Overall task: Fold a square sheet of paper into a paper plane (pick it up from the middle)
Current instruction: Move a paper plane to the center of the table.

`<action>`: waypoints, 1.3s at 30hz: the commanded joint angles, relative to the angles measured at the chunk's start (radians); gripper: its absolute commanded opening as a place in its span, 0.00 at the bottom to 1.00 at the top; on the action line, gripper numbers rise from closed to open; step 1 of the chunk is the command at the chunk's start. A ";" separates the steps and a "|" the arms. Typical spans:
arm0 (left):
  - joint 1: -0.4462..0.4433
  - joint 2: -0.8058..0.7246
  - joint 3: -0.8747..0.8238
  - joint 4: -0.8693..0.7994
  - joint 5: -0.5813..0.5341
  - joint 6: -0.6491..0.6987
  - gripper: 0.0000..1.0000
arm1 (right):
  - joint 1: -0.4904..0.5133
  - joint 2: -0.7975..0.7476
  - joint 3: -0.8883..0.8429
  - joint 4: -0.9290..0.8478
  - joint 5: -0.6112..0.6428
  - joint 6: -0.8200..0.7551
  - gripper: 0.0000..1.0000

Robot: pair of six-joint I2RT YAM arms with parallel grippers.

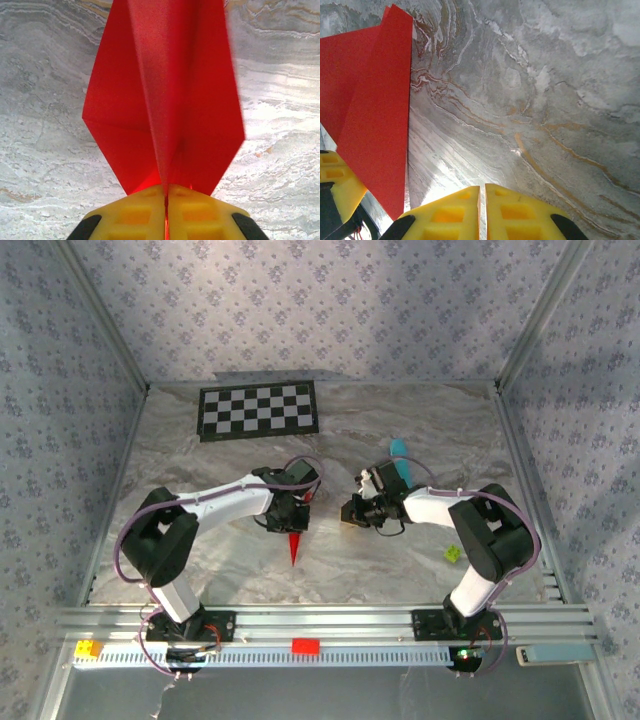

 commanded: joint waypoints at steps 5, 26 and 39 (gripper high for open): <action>-0.013 0.002 0.009 0.000 -0.016 0.008 0.13 | 0.005 0.004 0.019 -0.023 0.015 -0.002 0.12; -0.034 0.050 0.001 0.026 -0.023 -0.002 0.17 | 0.004 0.007 0.023 -0.030 0.017 -0.002 0.12; -0.051 0.076 -0.009 0.062 -0.068 -0.030 0.17 | 0.007 0.001 0.024 -0.030 0.021 -0.002 0.12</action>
